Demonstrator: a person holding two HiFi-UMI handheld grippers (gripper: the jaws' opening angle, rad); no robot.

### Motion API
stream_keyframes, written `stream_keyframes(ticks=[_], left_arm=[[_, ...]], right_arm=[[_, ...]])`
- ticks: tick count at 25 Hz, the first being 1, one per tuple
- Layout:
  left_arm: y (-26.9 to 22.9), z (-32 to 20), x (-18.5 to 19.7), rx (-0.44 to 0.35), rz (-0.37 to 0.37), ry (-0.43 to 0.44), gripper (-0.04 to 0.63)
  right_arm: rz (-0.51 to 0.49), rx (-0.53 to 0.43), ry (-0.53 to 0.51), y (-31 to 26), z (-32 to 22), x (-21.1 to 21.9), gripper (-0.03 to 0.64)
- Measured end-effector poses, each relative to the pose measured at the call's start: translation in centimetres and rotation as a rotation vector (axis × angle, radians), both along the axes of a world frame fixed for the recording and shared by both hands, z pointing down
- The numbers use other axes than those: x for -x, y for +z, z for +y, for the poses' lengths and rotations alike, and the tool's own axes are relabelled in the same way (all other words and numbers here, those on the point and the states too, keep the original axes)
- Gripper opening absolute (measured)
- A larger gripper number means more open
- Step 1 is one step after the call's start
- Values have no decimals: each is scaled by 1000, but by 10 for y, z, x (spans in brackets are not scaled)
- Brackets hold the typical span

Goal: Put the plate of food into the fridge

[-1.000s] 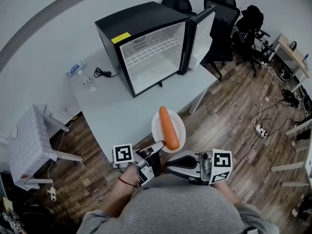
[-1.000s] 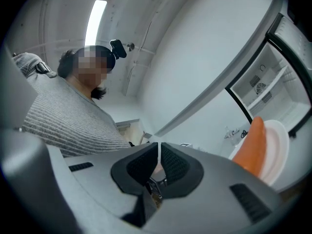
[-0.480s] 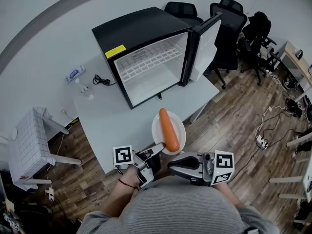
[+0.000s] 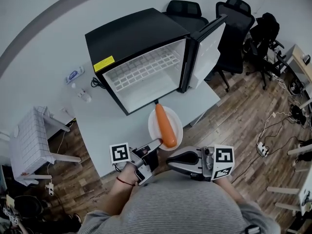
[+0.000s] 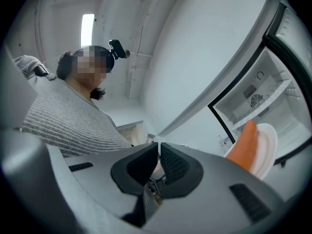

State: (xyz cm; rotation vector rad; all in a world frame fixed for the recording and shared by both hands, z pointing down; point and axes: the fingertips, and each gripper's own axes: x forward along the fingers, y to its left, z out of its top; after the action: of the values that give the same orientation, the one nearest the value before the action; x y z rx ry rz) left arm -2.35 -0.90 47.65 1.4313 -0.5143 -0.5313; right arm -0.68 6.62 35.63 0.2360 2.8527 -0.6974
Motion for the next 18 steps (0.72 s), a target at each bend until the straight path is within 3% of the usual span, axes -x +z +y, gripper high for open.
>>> stream_keyframes(ticks=[18], left_arm=[[6, -78, -41, 0, -5, -162, 44]], right_arm=[[13, 11, -153, 11, -77, -56, 14]])
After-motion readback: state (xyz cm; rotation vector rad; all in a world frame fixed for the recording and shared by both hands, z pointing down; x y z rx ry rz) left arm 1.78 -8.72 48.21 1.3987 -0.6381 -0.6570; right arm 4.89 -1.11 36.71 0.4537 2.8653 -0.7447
